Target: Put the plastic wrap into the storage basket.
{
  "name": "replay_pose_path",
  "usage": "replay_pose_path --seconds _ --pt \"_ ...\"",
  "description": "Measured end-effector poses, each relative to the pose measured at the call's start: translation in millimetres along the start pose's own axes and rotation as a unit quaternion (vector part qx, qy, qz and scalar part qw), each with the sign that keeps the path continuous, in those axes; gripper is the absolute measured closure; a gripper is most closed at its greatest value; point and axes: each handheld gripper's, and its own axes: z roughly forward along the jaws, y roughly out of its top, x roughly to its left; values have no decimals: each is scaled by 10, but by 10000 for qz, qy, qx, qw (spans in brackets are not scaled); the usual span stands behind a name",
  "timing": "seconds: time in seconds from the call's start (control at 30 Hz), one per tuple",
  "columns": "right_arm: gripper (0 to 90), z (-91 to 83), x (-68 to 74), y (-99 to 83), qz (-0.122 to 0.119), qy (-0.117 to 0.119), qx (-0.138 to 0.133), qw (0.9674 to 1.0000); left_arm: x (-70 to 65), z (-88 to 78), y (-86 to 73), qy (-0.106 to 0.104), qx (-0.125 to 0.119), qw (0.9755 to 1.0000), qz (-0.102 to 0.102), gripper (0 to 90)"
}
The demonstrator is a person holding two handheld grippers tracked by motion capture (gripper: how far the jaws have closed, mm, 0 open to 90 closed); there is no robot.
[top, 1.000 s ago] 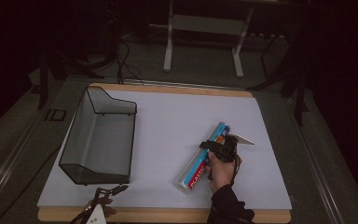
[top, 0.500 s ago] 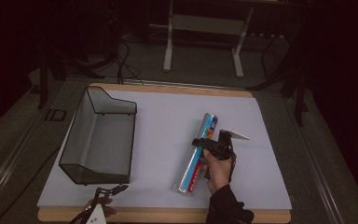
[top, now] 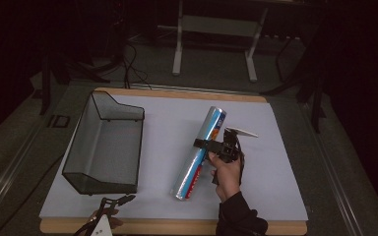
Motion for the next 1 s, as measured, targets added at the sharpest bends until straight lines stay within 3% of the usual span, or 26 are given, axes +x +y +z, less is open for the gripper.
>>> replay_pose_path --seconds 0.13,0.33,0.5,0.7,0.8,1.0 --pt "320 -18 136 42 -259 90 -42 9996 0 -1 1 8 0 10000 -3 8" --pt "321 -31 271 104 -400 212 -94 9989 0 -1 -1 13 7 10000 -5 8" --pt "321 -38 493 187 -783 233 -167 9965 4 -2 -2 9 5 10000 -20 8" --pt "321 -45 629 246 -940 303 -214 9949 4 -4 -2 5 0 10000 -26 8" --pt "321 -40 746 279 -1150 330 -242 9925 6 -3 -2 -2 6 10000 -35 8" --pt "321 -15 898 361 -1168 480 -257 9917 10 -6 -5 -20 18 10000 -42 8"
